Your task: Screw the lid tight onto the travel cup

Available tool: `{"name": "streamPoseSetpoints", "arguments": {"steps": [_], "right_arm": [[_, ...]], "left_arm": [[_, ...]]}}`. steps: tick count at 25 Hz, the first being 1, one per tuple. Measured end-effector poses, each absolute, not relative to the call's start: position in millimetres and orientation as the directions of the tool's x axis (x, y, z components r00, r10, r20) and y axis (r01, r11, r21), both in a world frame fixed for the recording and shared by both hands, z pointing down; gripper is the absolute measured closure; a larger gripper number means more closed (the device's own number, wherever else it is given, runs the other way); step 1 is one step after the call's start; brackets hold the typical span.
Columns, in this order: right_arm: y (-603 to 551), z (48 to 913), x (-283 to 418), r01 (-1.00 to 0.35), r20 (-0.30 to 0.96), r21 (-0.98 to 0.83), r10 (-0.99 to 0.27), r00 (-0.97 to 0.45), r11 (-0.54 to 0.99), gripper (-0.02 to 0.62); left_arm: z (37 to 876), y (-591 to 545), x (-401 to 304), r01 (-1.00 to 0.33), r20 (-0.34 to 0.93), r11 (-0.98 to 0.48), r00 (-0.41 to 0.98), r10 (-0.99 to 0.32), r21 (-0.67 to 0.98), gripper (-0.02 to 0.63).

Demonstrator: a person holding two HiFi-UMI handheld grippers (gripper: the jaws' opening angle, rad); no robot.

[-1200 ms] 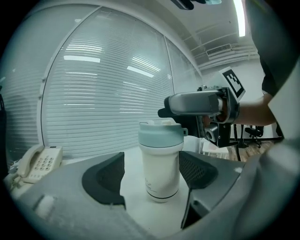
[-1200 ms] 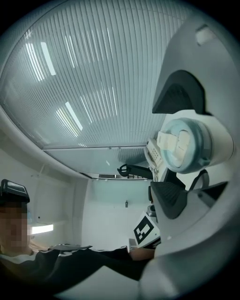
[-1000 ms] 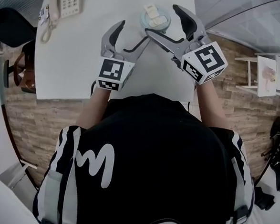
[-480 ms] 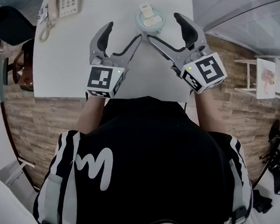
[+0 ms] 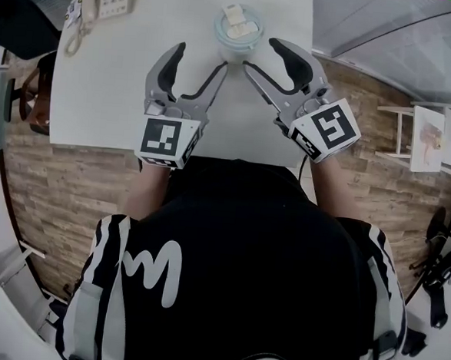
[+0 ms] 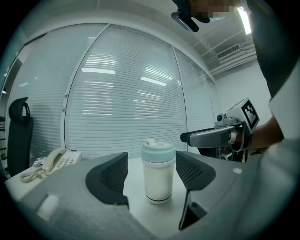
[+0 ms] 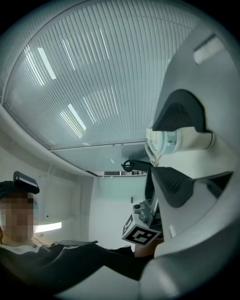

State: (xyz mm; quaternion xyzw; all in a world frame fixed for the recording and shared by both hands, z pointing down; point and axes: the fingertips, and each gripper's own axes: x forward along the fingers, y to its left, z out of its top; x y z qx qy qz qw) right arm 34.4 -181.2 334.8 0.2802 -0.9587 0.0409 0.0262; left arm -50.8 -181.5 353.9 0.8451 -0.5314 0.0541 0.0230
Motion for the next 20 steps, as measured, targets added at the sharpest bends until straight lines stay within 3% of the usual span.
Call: {"name": "streamPoseSetpoints", "arguments": {"steps": [3, 7, 12, 16, 20], "right_arm": [[-176.5, 334.4, 38.2, -0.532, 0.056, -0.082, -0.529, -0.847, 0.843, 0.427], [-171.5, 335.5, 39.3, -0.509, 0.064, -0.073, -0.505, -0.86, 0.857, 0.445], [-166.5, 335.1, 46.2, -0.499, 0.063, -0.055, -0.495, -0.866, 0.865, 0.525], [-167.2, 336.2, 47.9, -0.489, 0.071, -0.062, -0.485, -0.872, 0.87, 0.549], [-164.1, 338.5, 50.3, -0.476, 0.081, -0.045, -0.472, -0.878, 0.878, 0.569]], "left_arm": [[352.4, -176.1, -48.4, -0.909, 0.104, -0.415, 0.411, -0.906, -0.023, 0.332], [351.2, -172.0, -43.2, -0.915, 0.097, -0.402, 0.398, -0.912, -0.029, 0.379], [344.8, -166.0, -32.4, -0.923, 0.077, -0.383, 0.38, -0.922, -0.028, 0.451], [345.9, -164.0, -29.1, -0.926, 0.09, -0.376, 0.372, -0.924, -0.036, 0.519], [350.8, -161.7, -20.4, -0.925, 0.096, -0.379, 0.374, -0.922, -0.038, 0.525]]}}
